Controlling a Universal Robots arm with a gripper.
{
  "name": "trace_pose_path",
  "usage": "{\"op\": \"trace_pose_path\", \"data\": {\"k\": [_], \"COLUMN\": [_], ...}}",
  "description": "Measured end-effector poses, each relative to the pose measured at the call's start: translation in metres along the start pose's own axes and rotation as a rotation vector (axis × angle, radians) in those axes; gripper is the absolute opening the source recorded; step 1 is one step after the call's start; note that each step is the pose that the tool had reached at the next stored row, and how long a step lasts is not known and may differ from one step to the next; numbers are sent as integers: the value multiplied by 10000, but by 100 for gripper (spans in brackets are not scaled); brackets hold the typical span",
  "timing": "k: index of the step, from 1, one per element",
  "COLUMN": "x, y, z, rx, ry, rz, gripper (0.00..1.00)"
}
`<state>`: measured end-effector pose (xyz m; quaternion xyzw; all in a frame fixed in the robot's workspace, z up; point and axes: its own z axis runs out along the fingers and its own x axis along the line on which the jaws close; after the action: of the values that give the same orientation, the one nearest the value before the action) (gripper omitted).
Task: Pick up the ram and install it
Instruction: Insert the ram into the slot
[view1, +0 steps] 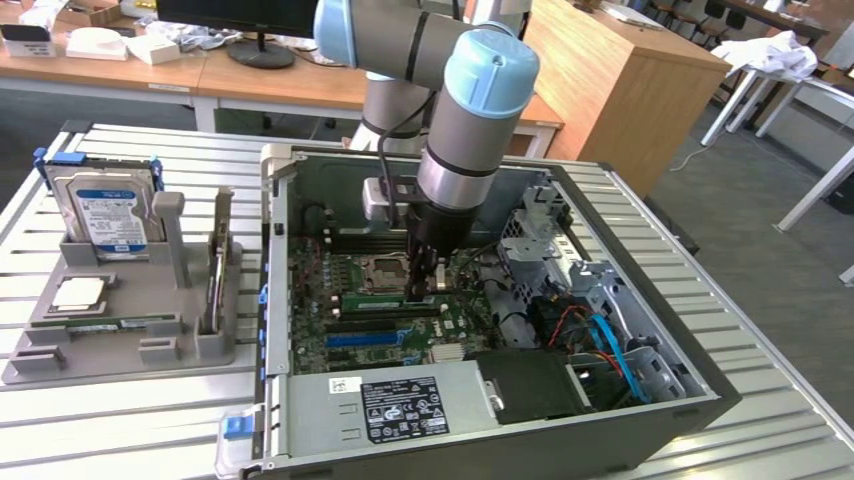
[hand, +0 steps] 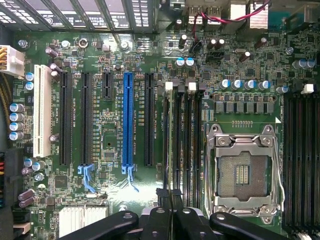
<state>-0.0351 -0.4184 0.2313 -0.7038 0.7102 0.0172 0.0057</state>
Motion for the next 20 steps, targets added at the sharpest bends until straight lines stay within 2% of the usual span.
{"op": "trace_pose_path", "data": {"k": [20], "x": [0], "y": [0], "z": [1], "rx": [-4], "ry": [2], "rz": [-129], "gripper": [12]}}
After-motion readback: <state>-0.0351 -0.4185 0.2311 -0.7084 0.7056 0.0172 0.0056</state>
